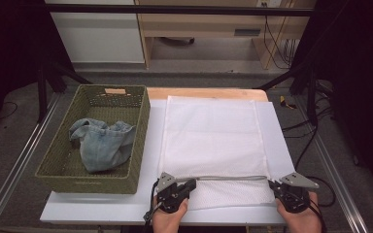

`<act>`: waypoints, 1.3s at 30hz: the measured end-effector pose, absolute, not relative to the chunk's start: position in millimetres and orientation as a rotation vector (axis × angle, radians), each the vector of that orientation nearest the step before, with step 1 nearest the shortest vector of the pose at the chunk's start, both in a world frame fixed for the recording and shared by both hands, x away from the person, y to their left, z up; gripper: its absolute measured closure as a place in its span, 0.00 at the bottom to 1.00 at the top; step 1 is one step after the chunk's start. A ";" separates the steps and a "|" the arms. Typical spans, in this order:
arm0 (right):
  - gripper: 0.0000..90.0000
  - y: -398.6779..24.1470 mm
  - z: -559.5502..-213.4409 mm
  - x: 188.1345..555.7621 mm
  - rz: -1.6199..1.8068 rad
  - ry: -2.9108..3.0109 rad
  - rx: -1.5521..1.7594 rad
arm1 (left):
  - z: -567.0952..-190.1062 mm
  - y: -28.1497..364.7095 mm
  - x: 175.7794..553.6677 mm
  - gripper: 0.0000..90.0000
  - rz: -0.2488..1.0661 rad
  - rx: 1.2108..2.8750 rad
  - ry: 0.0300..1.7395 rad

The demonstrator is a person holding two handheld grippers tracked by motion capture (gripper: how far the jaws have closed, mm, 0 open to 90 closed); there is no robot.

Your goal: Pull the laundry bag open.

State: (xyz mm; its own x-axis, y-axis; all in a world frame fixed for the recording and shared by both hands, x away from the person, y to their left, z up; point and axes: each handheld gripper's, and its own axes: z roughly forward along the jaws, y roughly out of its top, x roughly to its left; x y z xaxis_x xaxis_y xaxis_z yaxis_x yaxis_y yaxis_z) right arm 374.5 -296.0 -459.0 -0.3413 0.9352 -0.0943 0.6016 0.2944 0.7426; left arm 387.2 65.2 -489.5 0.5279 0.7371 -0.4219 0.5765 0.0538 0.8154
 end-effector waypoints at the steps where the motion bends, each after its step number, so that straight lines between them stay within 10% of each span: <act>1: 0.97 -295.5 -458.9 374.6 0.837 2.043 1.364 | -489.6 65.4 386.9 0.97 0.178 1.622 1.140; 39: 0.97 -287.7 -460.1 373.9 0.823 2.084 1.372 | -482.3 106.5 382.6 0.97 0.223 1.653 1.189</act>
